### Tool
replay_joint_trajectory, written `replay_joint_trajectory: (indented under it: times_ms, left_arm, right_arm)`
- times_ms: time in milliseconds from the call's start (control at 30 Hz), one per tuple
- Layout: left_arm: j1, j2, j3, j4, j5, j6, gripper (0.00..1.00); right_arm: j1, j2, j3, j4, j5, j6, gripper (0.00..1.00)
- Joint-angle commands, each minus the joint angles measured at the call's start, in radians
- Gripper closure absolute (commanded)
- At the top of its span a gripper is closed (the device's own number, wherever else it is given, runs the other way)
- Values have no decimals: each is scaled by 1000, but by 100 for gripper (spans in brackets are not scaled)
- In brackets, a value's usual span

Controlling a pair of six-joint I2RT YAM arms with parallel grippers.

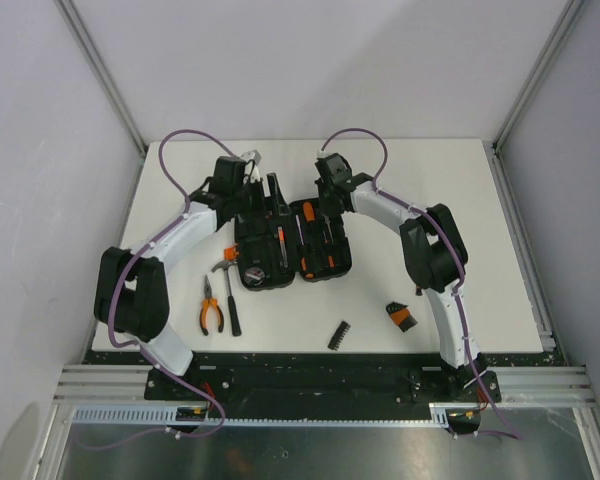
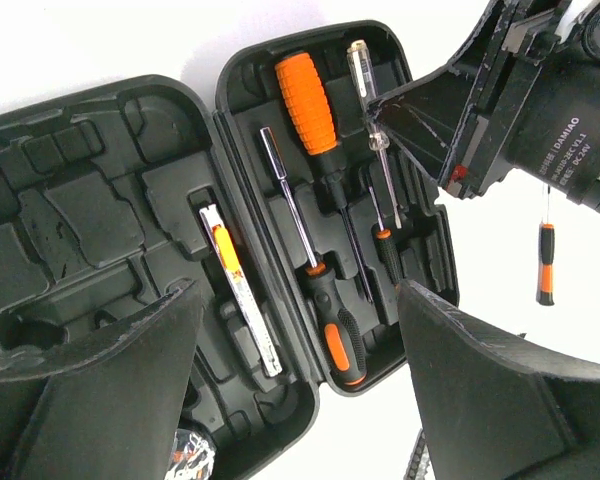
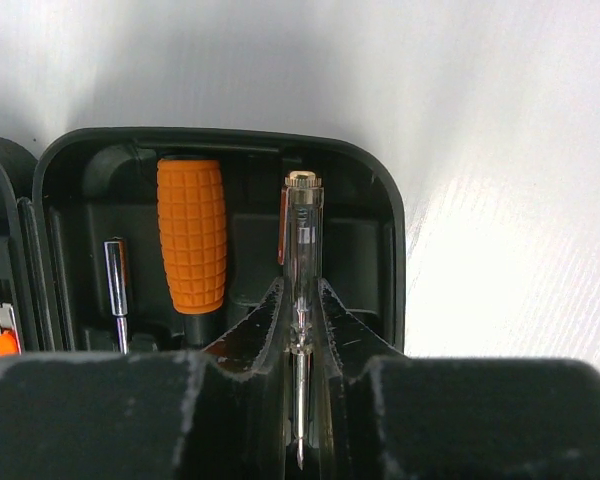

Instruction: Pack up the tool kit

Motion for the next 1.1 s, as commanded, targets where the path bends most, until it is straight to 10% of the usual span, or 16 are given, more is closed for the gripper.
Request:
replay_joint_trajectory:
  times_ms: [0,500,1067]
  left_arm:
    - [7,-40,-9,16,7,21,17]
    - [7,-30,-27,16,6,21,17]
    - [8,-15,-42,17,6,24,17]
  right_arm:
    - [-4,-54,-10,-14,0,-7,87]
    - [5,-152,-87,92,22,-9,67]
    - [6,-41,6,24,-34,-30,92]
